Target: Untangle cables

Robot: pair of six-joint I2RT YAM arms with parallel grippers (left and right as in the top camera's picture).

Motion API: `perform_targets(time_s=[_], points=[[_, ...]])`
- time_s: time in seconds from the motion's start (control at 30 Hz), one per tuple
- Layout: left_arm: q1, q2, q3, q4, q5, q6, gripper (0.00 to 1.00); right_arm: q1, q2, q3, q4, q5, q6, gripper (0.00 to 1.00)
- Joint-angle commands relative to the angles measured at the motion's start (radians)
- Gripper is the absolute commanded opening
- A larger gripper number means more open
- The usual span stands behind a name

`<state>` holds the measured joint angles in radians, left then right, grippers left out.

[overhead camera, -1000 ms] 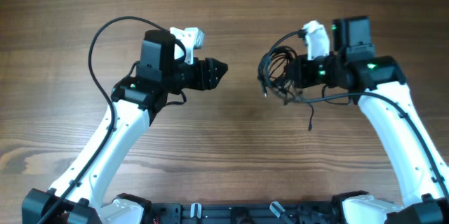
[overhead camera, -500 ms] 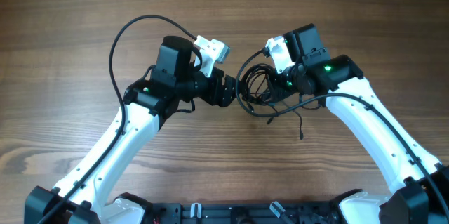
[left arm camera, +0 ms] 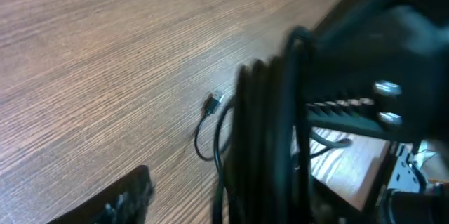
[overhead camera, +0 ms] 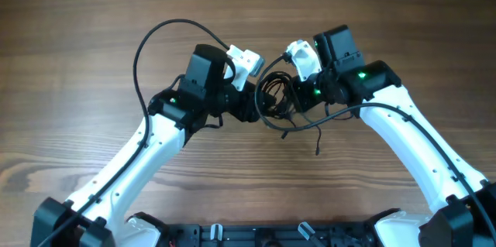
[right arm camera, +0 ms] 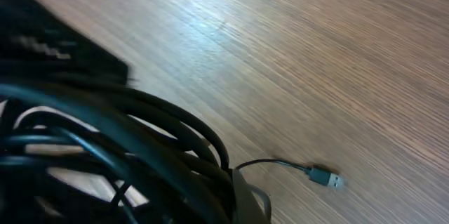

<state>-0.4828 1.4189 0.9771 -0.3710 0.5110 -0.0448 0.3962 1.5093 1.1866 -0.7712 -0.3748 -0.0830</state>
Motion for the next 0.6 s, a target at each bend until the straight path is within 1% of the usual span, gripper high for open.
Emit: perform_targets(time_s=[0.0, 0.03, 0.13, 0.17, 0.23, 0.3, 0.33, 0.4, 0.43, 0.5, 0.57], points=[[-0.002, 0.043, 0.01, 0.028, -0.015, 0.016, 0.64, -0.001, 0.007, 0.018, -0.016, -0.071, -0.075, 0.05], [-0.002, 0.044, 0.01, 0.039, -0.015, 0.016, 0.63, -0.001, 0.007, 0.018, -0.025, -0.072, -0.08, 0.05], [-0.002, 0.044, 0.01, 0.062, -0.015, 0.016, 0.49, -0.001, 0.007, 0.018, -0.07, -0.071, -0.133, 0.05], [-0.002, 0.044, 0.01, 0.068, -0.015, 0.016, 0.48, -0.001, 0.007, 0.018, -0.085, -0.071, -0.154, 0.05], [-0.002, 0.044, 0.01, 0.069, -0.015, 0.016, 0.54, -0.001, 0.007, 0.018, -0.09, -0.067, -0.158, 0.05], [-0.002, 0.044, 0.01, 0.069, -0.013, 0.016, 0.54, -0.001, 0.007, 0.018, -0.09, -0.068, -0.172, 0.05], [-0.002, 0.044, 0.01, 0.068, 0.01, 0.039, 0.54, -0.001, 0.007, 0.018, -0.09, -0.068, -0.179, 0.04], [-0.005, 0.044, 0.01, 0.057, 0.1, 0.173, 0.54, -0.001, 0.007, 0.018, -0.09, -0.07, -0.18, 0.05], [-0.005, 0.044, 0.01, 0.052, 0.117, 0.218, 0.54, -0.001, 0.007, 0.018, -0.09, -0.072, -0.18, 0.05], [-0.004, 0.044, 0.01, 0.047, 0.117, 0.264, 0.53, -0.001, 0.007, 0.018, -0.098, -0.072, -0.187, 0.05], [-0.004, 0.044, 0.01, 0.039, 0.117, 0.278, 0.48, -0.001, 0.007, 0.018, -0.111, -0.093, -0.214, 0.05]])
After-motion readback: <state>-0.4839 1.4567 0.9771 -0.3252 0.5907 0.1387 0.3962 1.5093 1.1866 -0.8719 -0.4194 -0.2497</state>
